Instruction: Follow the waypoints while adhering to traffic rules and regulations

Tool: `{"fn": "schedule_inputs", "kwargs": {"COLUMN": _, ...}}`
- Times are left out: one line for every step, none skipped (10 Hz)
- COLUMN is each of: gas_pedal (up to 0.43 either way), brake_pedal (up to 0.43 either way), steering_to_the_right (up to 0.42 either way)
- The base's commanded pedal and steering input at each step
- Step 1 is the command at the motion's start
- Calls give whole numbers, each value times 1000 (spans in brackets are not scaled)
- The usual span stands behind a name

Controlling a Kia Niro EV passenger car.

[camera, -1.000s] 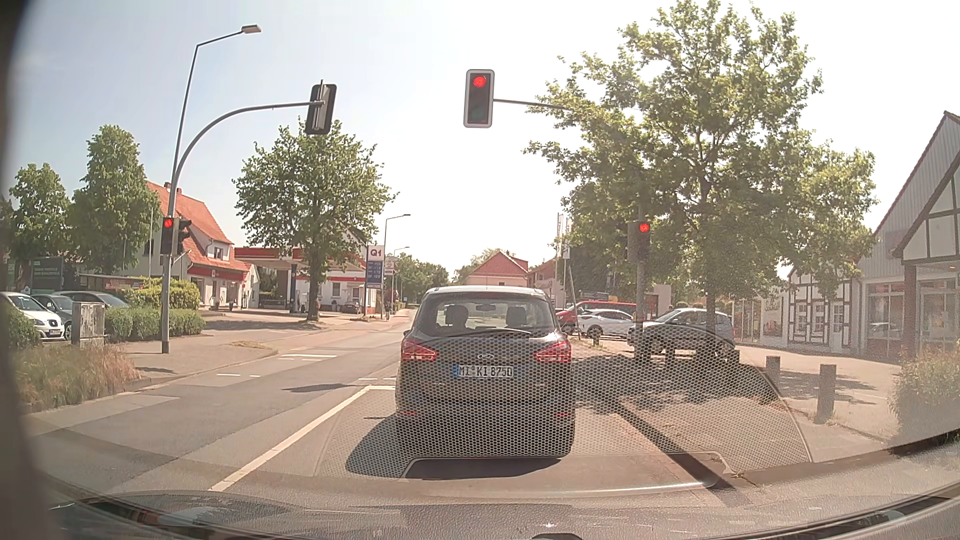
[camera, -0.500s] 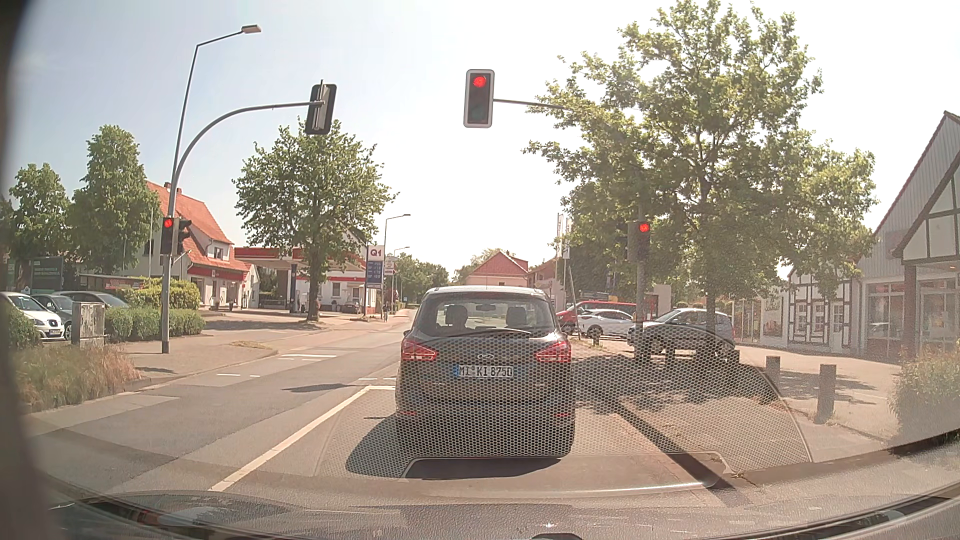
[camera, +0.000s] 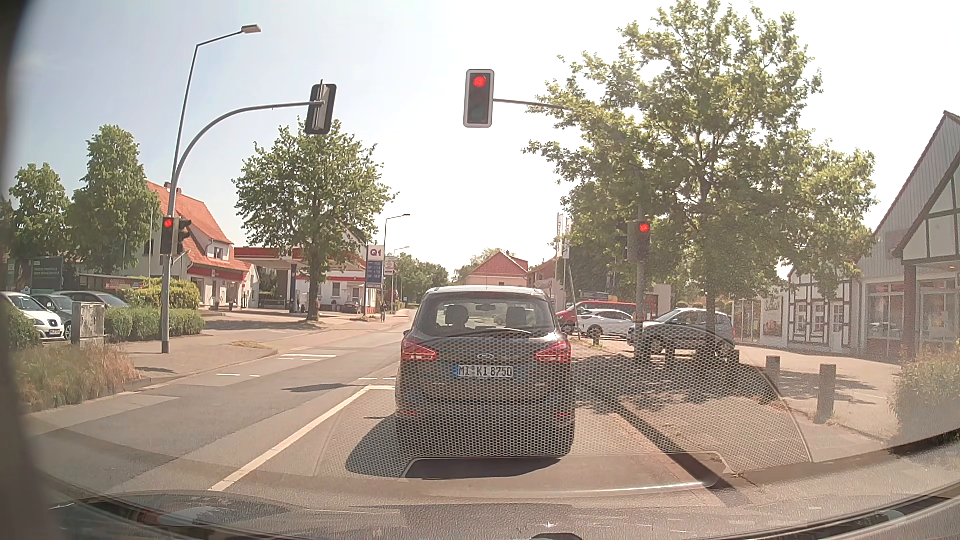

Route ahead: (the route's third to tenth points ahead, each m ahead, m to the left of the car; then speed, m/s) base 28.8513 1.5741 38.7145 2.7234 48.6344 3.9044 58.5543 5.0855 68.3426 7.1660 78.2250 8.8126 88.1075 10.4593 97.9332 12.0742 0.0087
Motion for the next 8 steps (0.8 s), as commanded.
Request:
{"fn": "schedule_inputs", "kwargs": {"gas_pedal": 0, "brake_pedal": 189, "steering_to_the_right": -11}}
{"fn": "schedule_inputs", "kwargs": {"gas_pedal": 0, "brake_pedal": 189, "steering_to_the_right": -11}}
{"fn": "schedule_inputs", "kwargs": {"gas_pedal": 0, "brake_pedal": 195, "steering_to_the_right": -11}}
{"fn": "schedule_inputs", "kwargs": {"gas_pedal": 0, "brake_pedal": 189, "steering_to_the_right": -11}}
{"fn": "schedule_inputs", "kwargs": {"gas_pedal": 0, "brake_pedal": 195, "steering_to_the_right": -11}}
{"fn": "schedule_inputs", "kwargs": {"gas_pedal": 0, "brake_pedal": 195, "steering_to_the_right": -11}}
{"fn": "schedule_inputs", "kwargs": {"gas_pedal": 0, "brake_pedal": 195, "steering_to_the_right": -11}}
{"fn": "schedule_inputs", "kwargs": {"gas_pedal": 0, "brake_pedal": 195, "steering_to_the_right": -11}}
